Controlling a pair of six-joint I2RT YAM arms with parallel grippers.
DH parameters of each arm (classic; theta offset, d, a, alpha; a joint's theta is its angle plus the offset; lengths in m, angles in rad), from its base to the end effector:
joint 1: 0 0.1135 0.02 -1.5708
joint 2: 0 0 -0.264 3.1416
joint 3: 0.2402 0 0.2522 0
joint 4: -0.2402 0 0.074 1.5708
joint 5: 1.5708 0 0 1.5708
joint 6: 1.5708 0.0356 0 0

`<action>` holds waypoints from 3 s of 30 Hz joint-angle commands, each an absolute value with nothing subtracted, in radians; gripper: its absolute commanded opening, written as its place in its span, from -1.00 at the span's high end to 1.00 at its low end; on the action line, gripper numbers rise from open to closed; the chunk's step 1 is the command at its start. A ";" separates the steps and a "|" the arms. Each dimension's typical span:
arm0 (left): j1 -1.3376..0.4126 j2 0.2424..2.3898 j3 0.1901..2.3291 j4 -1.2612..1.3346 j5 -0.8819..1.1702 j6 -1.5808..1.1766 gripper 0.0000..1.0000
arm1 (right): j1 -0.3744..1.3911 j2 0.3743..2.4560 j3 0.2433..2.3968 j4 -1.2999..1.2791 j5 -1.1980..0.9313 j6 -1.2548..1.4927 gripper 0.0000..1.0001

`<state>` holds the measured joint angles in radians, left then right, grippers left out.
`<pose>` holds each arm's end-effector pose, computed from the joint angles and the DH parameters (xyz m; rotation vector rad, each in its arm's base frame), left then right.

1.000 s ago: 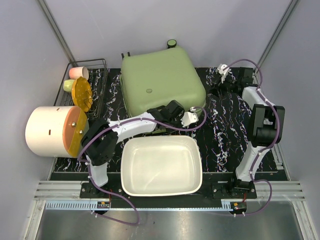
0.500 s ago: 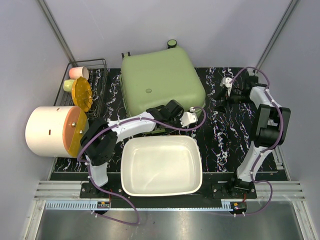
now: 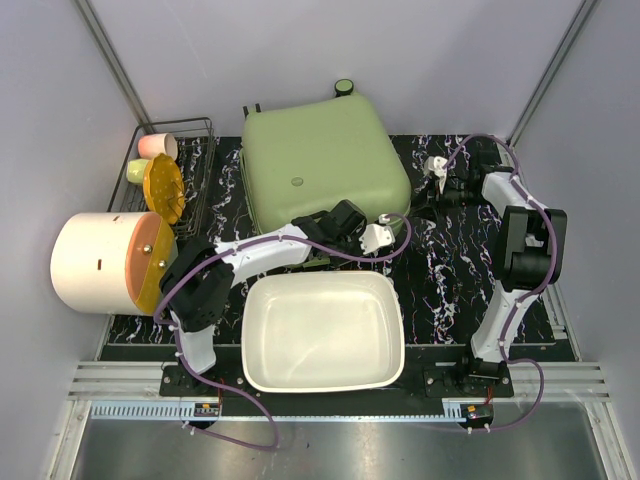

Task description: Open, take out, and arrange the luggage

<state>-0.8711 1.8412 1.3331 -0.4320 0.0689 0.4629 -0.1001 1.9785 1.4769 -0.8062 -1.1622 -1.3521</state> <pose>0.2546 -0.3063 0.2127 1.5850 1.9670 -0.2523 0.3925 -0.0066 0.2056 -1.3487 1.5608 0.8288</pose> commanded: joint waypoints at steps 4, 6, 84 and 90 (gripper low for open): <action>-0.831 1.871 1.299 -0.634 -0.006 0.494 1.00 | -0.091 1.977 1.460 -0.762 -1.183 -1.335 0.49; -0.831 1.871 1.301 -0.635 -0.006 0.495 1.00 | -0.087 1.976 1.454 -0.753 -1.169 -1.330 0.78; 0.072 1.819 1.783 -0.603 0.462 -0.218 -0.91 | 0.866 1.455 0.973 -0.474 -0.531 -0.842 -0.29; 0.090 1.885 1.773 -0.549 0.503 -0.293 -0.91 | 0.902 1.678 1.002 -0.281 -0.287 -0.853 -0.25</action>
<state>0.0696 1.8473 1.7355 -0.6296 0.4679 -0.2073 0.8963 1.5730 0.9756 -0.4637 -0.5037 -0.8272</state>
